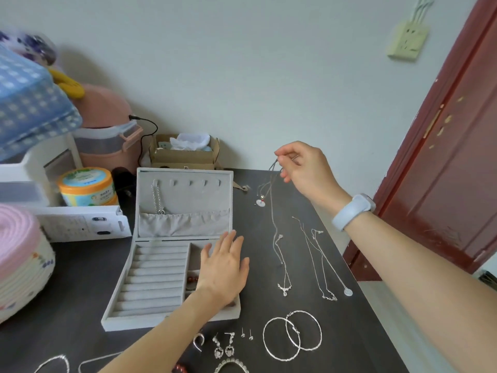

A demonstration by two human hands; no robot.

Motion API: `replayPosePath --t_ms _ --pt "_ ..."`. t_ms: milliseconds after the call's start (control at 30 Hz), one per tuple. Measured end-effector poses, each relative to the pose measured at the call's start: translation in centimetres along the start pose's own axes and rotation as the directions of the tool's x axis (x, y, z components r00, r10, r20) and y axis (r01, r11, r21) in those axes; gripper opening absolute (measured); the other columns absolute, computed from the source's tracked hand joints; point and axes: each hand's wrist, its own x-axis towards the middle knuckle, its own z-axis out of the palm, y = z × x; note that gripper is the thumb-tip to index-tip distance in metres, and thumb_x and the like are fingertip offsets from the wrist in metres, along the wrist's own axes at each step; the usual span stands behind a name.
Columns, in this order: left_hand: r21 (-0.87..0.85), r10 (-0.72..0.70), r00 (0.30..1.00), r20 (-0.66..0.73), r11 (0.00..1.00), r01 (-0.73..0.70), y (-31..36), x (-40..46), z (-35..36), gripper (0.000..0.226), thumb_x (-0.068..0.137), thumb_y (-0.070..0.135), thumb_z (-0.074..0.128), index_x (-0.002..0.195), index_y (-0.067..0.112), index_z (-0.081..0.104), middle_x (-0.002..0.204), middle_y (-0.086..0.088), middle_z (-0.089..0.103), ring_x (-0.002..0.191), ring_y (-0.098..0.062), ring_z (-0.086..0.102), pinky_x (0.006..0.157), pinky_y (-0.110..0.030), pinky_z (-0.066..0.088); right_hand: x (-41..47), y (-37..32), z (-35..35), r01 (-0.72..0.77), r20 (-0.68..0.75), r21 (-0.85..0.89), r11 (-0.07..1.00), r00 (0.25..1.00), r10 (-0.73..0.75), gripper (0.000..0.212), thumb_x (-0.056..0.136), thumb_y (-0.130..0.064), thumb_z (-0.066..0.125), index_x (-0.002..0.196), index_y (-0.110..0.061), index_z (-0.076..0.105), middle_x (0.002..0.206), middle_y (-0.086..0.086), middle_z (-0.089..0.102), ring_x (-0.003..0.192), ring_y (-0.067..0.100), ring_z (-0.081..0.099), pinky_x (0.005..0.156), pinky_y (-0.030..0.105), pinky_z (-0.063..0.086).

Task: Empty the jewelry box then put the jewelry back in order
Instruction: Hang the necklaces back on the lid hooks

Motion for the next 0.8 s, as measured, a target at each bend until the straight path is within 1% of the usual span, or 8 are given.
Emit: replayPosePath --t_ms 67,133,167,300,433,500,633,800 --pt "-0.185 -0.078 0.991 -0.111 0.981 0.056 -0.4 0.6 -1.5 0.053 0.095 0.041 0.036 0.142 0.019 0.024 0.148 0.001 0.026 0.134 -0.018 0.028 0.108 -0.038 0.023 1.0 -1.8 1.1 0.003 0.001 0.051 0.999 1.000 -0.003 0.013 0.089 -0.004 0.049 0.091 -0.010 0.061 0.070 -0.006 0.056 0.049 0.002 0.057 0.058 0.011 0.050" --pt "-0.443 -0.177 0.966 -0.190 0.893 0.077 -1.2 1.5 -3.6 0.060 0.091 0.042 0.047 0.142 0.015 0.027 0.133 -0.005 0.041 0.112 -0.023 0.048 0.096 -0.033 0.035 2.1 -3.4 2.4 0.002 0.007 0.112 0.994 1.000 -0.002 0.015 0.088 -0.002 0.048 0.090 -0.009 0.061 0.071 -0.004 0.056 0.055 0.010 0.059 0.065 0.021 0.054" --pt "-0.536 -0.217 0.953 -0.213 0.841 0.072 -1.7 1.9 -4.8 0.066 0.089 0.041 0.052 0.142 0.013 0.026 0.120 -0.006 0.047 0.098 -0.022 0.052 0.088 -0.029 0.038 2.6 -4.2 3.1 0.004 0.008 0.139 0.990 1.000 -0.006 0.015 0.088 -0.001 0.048 0.089 -0.009 0.061 0.071 -0.003 0.056 0.055 0.012 0.059 0.067 0.024 0.055" --pt "-0.686 -0.280 0.938 -0.202 0.724 0.069 -3.5 3.7 -9.1 0.078 0.083 0.039 0.062 0.145 0.012 0.021 0.067 0.001 0.053 0.065 -0.009 0.051 0.064 -0.020 0.036 4.5 -7.0 5.6 0.018 0.005 0.244 0.970 1.000 -0.020 0.018 0.087 0.000 0.048 0.083 -0.012 0.061 0.067 -0.002 0.057 0.055 0.014 0.060 0.073 0.032 0.057" --pt "-0.808 -0.246 0.960 -0.135 0.588 0.037 -4.9 5.2 -11.2 0.054 0.085 0.032 0.063 0.133 0.013 0.046 0.056 0.000 0.056 0.041 -0.006 0.045 0.046 -0.018 0.040 5.3 -9.1 7.7 0.040 0.005 0.315 0.948 0.999 -0.044 0.024 0.087 -0.001 0.049 0.074 -0.018 0.059 0.065 -0.002 0.057 0.055 0.015 0.060 0.078 0.038 0.057" --pt "-0.852 -0.235 0.965 -0.113 0.523 0.027 -5.2 5.9 -11.8 0.042 0.086 0.027 0.062 0.124 0.011 0.054 0.058 -0.001 0.058 0.038 -0.006 0.044 0.042 -0.019 0.040 5.6 -9.6 8.5 0.043 0.017 0.336 0.941 0.999 -0.052 0.025 0.087 0.000 0.048 0.074 -0.018 0.059 0.066 -0.002 0.057 0.055 0.015 0.060 0.077 0.037 0.057" --pt "-0.867 -0.276 0.953 -0.125 0.497 0.030 -6.0 7.2 -12.0 0.022 0.086 0.019 0.062 0.105 0.007 0.064 0.061 -0.003 0.061 0.041 -0.005 0.052 0.044 -0.017 0.046 6.1 -9.9 9.5 0.037 0.035 0.357 0.933 0.998 -0.053 0.027 0.088 0.000 0.049 0.073 -0.020 0.059 0.070 -0.001 0.057 0.057 0.016 0.060 0.075 0.034 0.058" --pt "-0.891 -0.372 0.912 -0.171 0.454 0.018 -7.6 9.1 -11.6 0.011 0.087 0.011 0.061 0.093 0.004 0.066 0.066 -0.005 0.066 0.055 -0.015 0.063 0.063 -0.027 0.057 6.5 -9.3 10.1 0.019 0.021 0.396 0.918 0.999 -0.030 0.024 0.088 0.001 0.049 0.076 -0.017 0.060 0.071 -0.001 0.057 0.056 0.012 0.060 0.072 0.030 0.057"
